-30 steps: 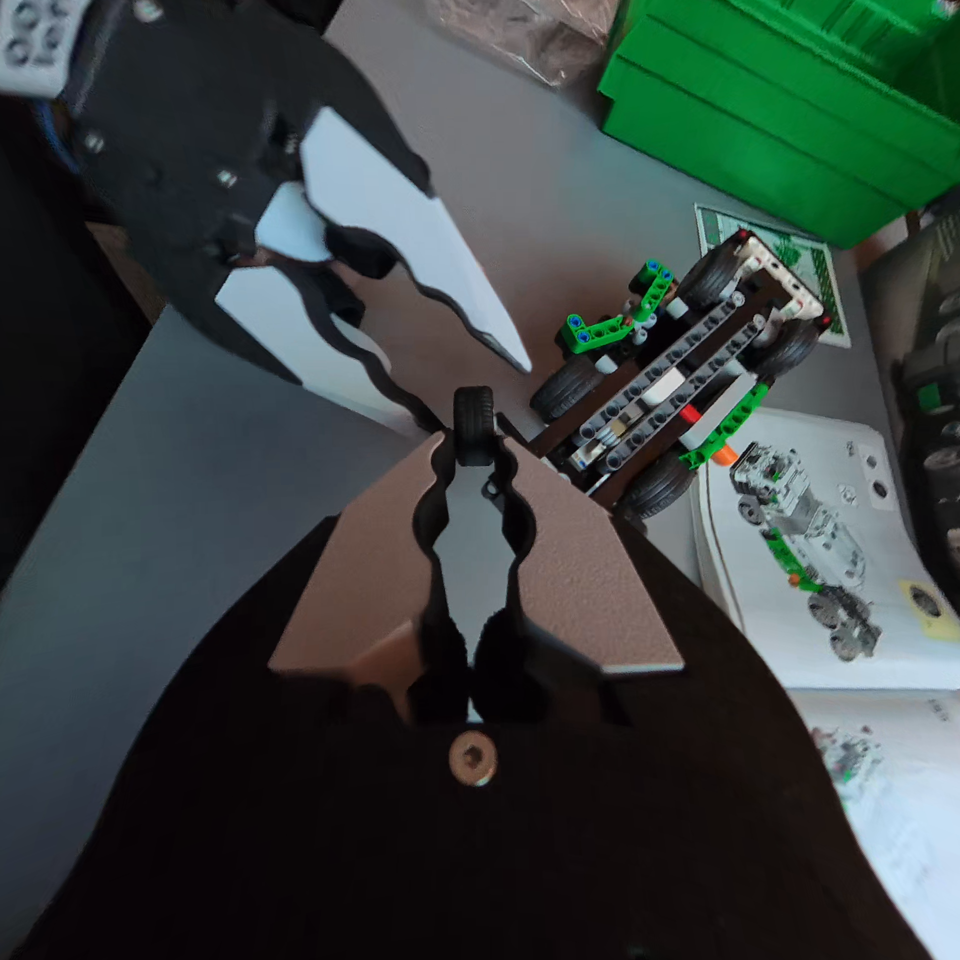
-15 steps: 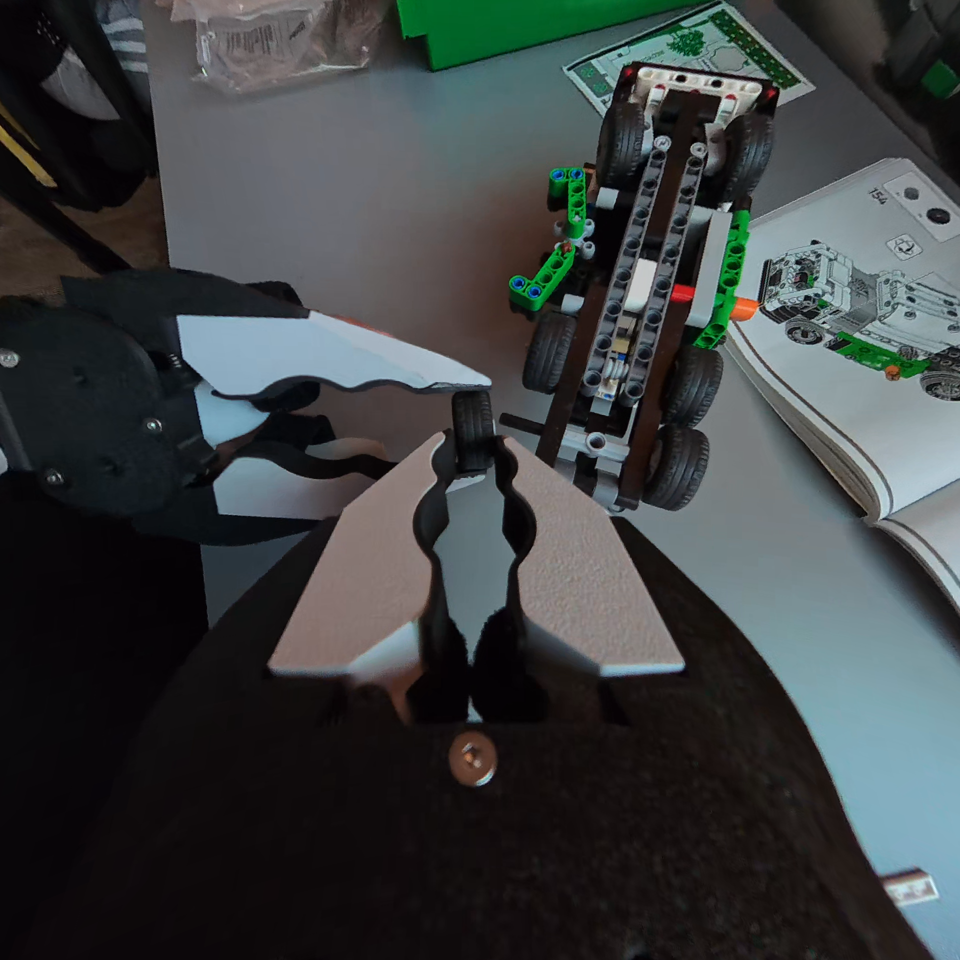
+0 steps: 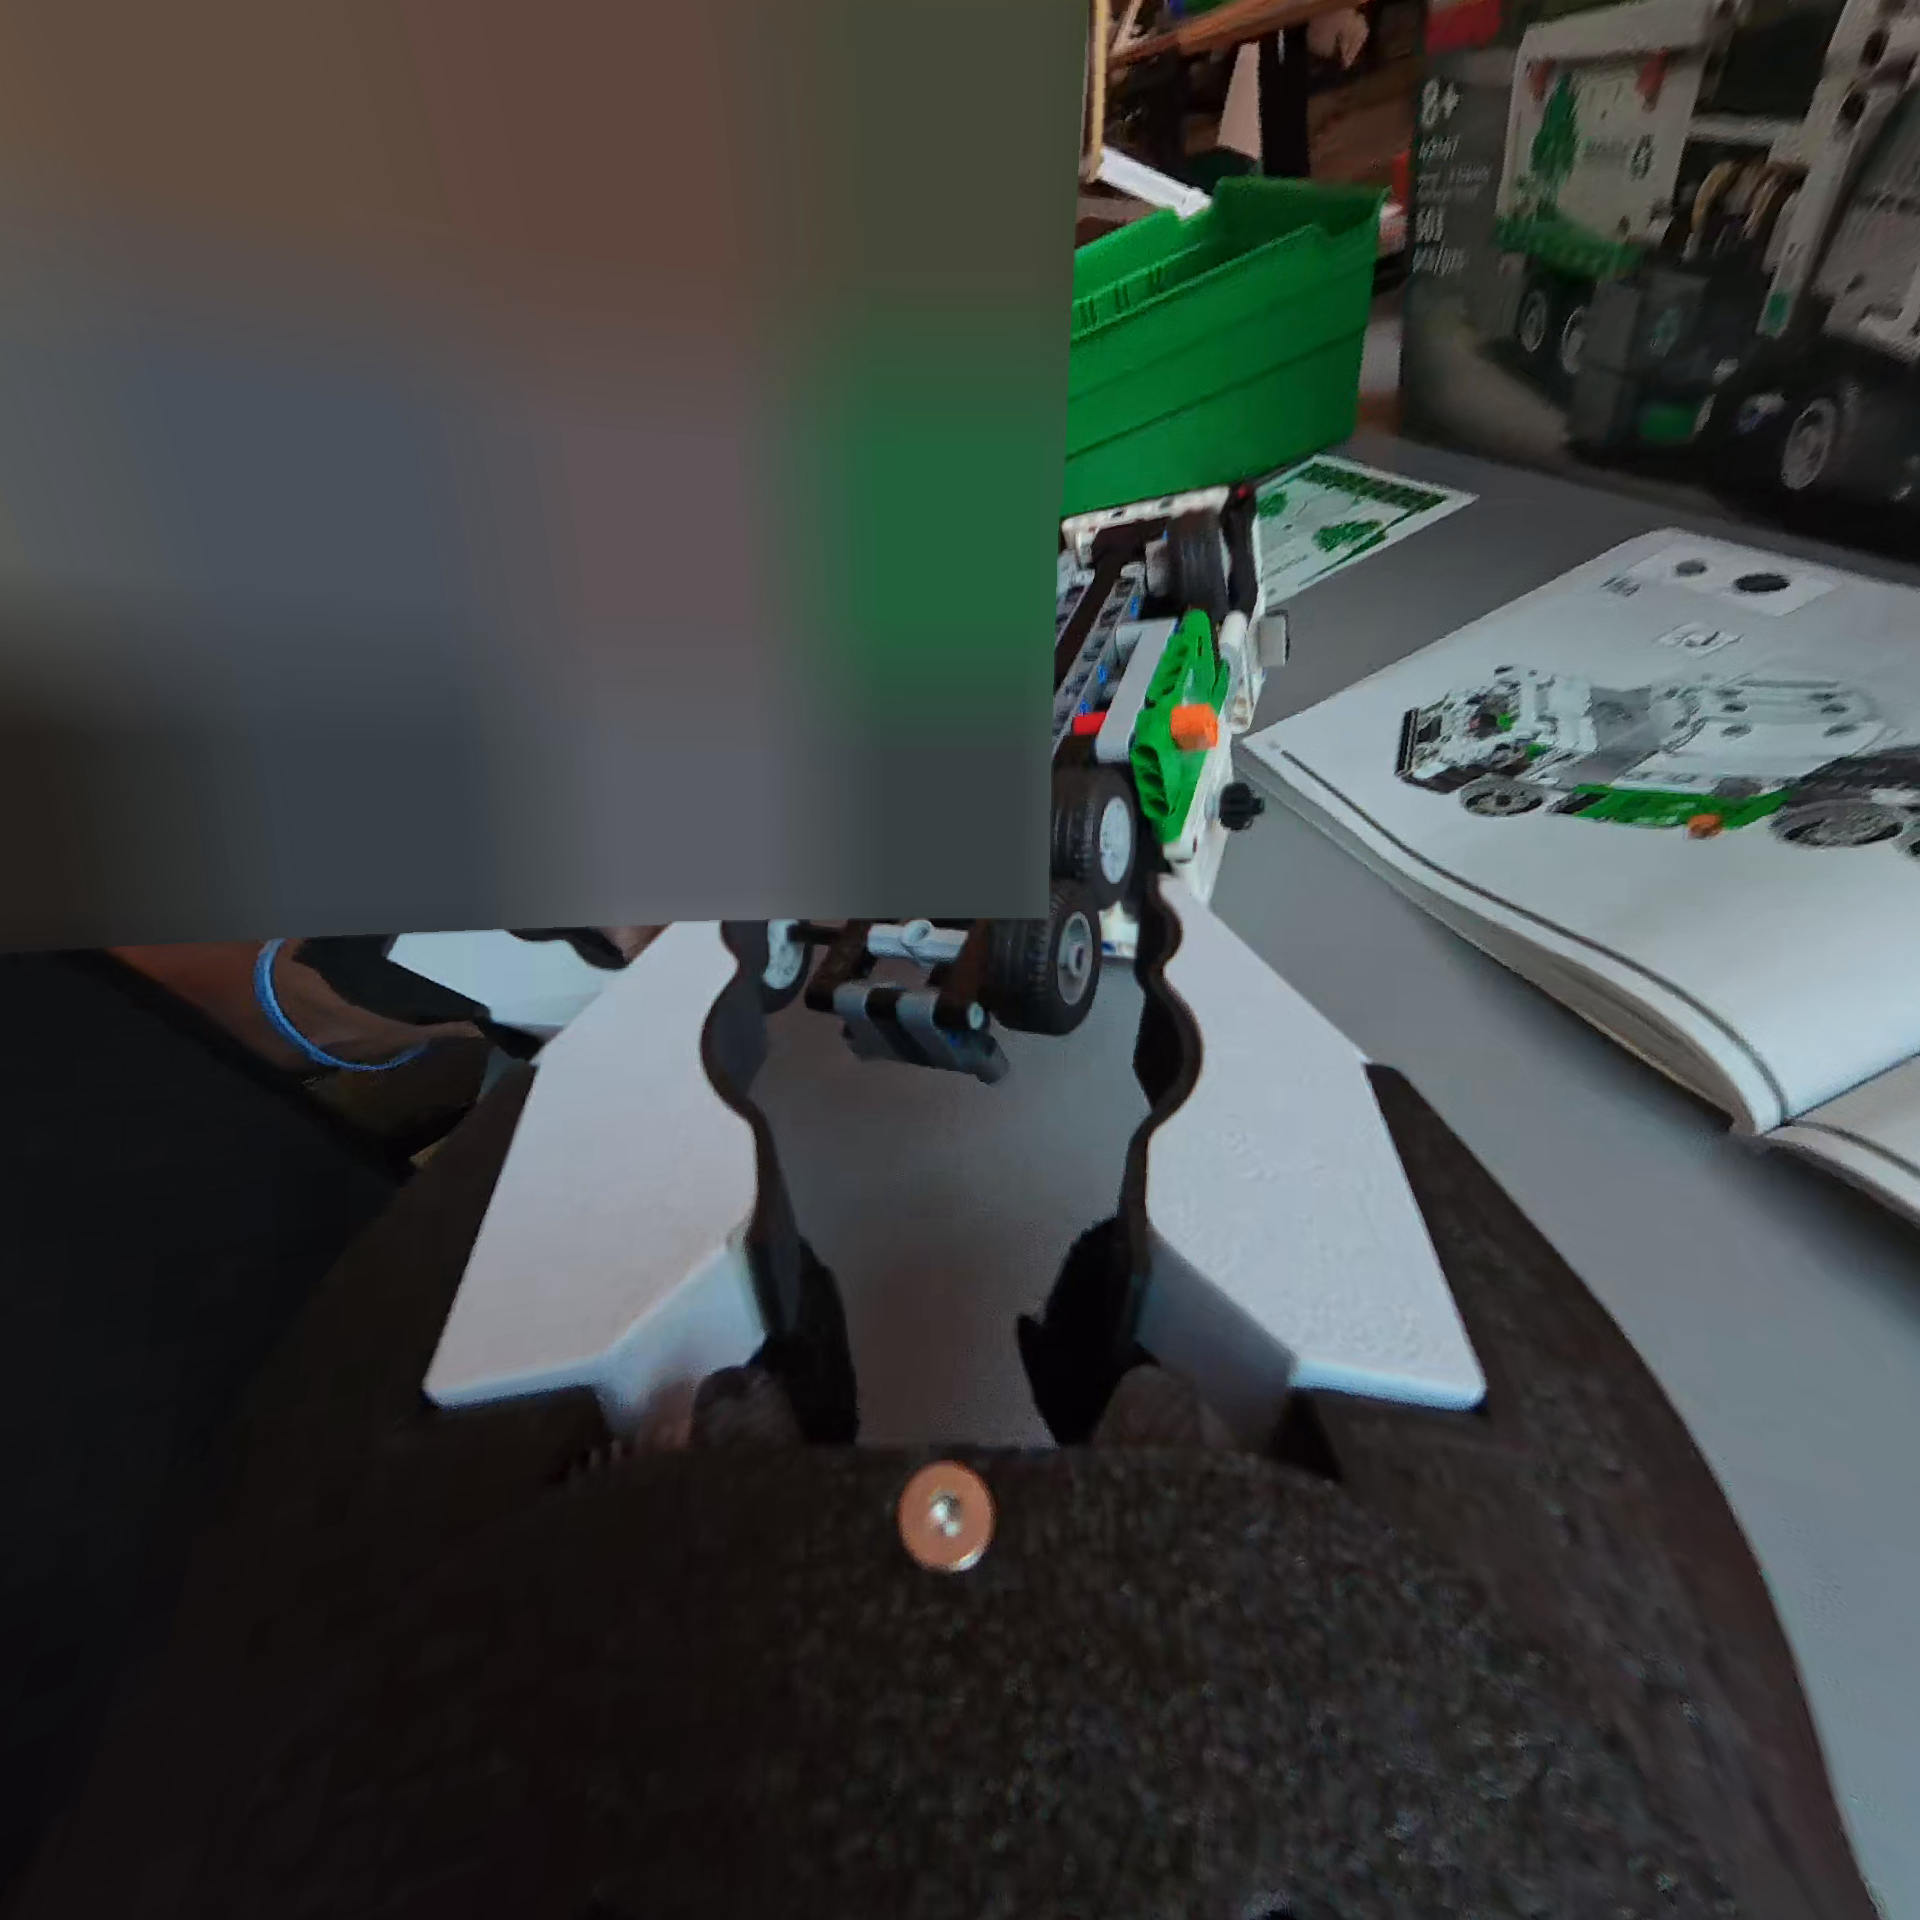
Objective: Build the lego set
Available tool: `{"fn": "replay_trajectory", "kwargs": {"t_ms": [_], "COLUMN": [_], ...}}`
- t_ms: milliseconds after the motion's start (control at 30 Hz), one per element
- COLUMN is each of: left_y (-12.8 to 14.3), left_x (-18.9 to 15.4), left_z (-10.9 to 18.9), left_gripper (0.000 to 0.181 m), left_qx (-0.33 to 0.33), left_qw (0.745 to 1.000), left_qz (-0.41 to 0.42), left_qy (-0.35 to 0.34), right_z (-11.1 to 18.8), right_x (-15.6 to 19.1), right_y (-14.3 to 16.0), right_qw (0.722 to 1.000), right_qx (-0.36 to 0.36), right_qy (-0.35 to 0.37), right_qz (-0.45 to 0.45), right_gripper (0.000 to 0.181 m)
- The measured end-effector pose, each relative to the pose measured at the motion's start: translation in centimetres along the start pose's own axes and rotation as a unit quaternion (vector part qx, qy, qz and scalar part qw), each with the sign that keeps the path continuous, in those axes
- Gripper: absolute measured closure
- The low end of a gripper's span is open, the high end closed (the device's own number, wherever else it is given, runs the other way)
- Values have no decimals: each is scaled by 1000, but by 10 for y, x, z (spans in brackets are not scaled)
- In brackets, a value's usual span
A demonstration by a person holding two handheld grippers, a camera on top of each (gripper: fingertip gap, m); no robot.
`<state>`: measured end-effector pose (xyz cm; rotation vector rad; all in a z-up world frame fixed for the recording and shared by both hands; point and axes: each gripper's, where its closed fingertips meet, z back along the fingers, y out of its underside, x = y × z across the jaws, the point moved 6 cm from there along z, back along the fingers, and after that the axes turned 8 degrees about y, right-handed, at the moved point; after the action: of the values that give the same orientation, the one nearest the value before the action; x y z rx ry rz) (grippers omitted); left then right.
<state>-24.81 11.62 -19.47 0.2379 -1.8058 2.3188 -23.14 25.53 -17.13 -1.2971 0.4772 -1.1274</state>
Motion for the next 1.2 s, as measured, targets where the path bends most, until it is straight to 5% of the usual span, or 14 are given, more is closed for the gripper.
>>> {"fn": "replay_trajectory", "kwargs": {"t_ms": [200, 1200], "left_y": [2, 1], "left_x": [6, 3], "left_z": [-1, -1], "left_gripper": [151, 151], "left_qx": [5, 5], "left_qw": [1000, 1000], "left_qz": [19, 25], "left_qy": [-8, -6], "right_z": [-7, -6], "right_x": [-12, -12], "right_y": [14, 16], "right_qw": [999, 999], "right_qx": [35, 47], "right_qy": [-5, 13], "right_qz": [9, -17], "right_gripper": [141, 144]}}
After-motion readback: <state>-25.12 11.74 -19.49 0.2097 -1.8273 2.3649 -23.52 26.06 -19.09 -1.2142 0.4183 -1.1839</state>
